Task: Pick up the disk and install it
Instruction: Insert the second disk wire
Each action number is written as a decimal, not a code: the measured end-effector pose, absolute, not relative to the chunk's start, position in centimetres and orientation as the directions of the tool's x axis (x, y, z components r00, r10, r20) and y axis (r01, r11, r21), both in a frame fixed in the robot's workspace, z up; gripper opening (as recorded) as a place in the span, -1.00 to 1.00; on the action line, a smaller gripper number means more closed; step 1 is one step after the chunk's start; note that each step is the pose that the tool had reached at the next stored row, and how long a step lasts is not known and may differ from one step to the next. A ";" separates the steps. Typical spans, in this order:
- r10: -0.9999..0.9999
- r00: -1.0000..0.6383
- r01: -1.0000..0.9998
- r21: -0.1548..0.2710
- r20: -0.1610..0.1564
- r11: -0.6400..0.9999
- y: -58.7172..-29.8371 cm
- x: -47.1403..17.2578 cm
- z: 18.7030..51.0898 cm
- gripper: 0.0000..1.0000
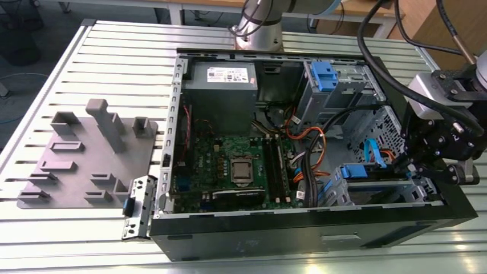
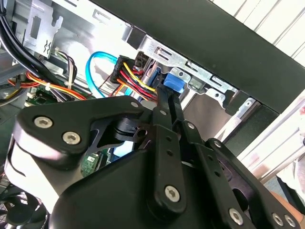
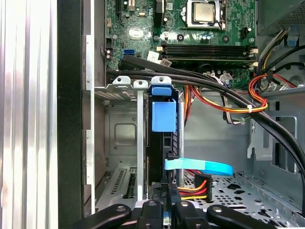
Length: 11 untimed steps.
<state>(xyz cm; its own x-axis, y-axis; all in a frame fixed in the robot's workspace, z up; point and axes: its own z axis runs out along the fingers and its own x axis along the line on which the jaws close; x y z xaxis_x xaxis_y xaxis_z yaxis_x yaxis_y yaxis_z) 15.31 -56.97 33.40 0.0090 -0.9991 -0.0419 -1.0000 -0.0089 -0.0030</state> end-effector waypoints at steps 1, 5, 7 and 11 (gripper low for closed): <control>-0.999 0.009 -1.000 -0.003 -0.042 -0.009 -57.0 15.3 33.4 -0.67; -0.999 0.009 -1.000 -0.003 -0.042 -0.009 -57.0 15.3 33.4 -0.67; -0.999 0.009 -1.000 -0.003 -0.042 -0.009 -57.0 15.3 33.5 -0.67; -0.999 0.009 -1.000 -0.003 -0.042 -0.009 -57.0 15.3 34.2 -0.67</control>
